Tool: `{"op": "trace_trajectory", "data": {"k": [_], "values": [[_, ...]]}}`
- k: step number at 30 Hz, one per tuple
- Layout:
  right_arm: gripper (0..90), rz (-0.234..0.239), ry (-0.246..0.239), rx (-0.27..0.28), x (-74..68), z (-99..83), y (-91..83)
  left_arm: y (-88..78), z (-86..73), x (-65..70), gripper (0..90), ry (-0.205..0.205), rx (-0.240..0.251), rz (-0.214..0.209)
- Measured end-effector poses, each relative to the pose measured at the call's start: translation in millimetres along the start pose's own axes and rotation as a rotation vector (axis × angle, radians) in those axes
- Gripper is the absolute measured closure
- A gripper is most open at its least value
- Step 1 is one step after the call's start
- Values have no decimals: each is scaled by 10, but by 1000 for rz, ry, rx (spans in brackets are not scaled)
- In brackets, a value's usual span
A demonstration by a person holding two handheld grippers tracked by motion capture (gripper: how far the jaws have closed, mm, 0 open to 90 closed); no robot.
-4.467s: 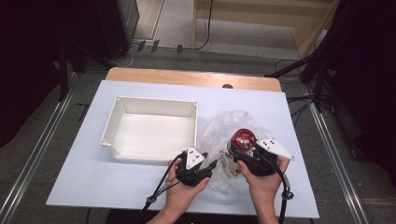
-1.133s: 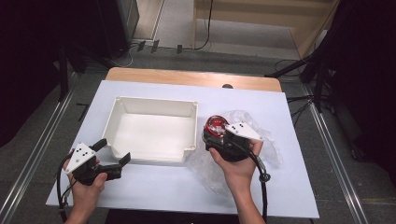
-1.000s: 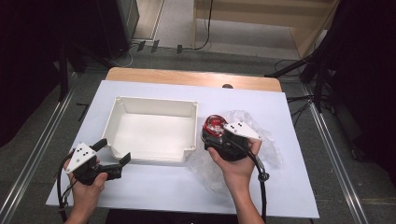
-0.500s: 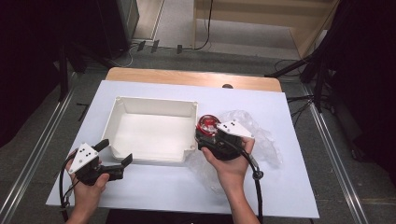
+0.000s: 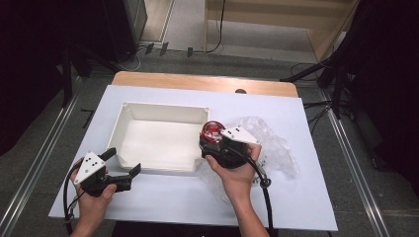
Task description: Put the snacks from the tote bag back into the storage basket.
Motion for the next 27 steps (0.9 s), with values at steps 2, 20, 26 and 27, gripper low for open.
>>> {"op": "trace_trajectory", "data": {"k": [2, 20, 26, 27], "values": [[257, 0, -3, -1, -13, 4, 18, -1, -2, 2, 9, -1, -1, 0], [257, 21, -4, -9, -121, 8, 168, 6, -14, 7, 9, -8, -9, -2], [257, 30, -12, -16, -162, 8, 216, 5, -16, -3, 9, -6, -10, 0], [257, 31, -12, -16, -167, 7, 224, 4, -16, -4, 9, -6, -10, 1]]}}
Point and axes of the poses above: each handheld gripper's, and its own axes: y roughly forward along the jaws, z roughly out of its top, x roughly to its right, the point moved 10 cm from there along y, roughly forward along the jaws, and after that the axes turned 11 degrees about z, right-handed, at the moved point
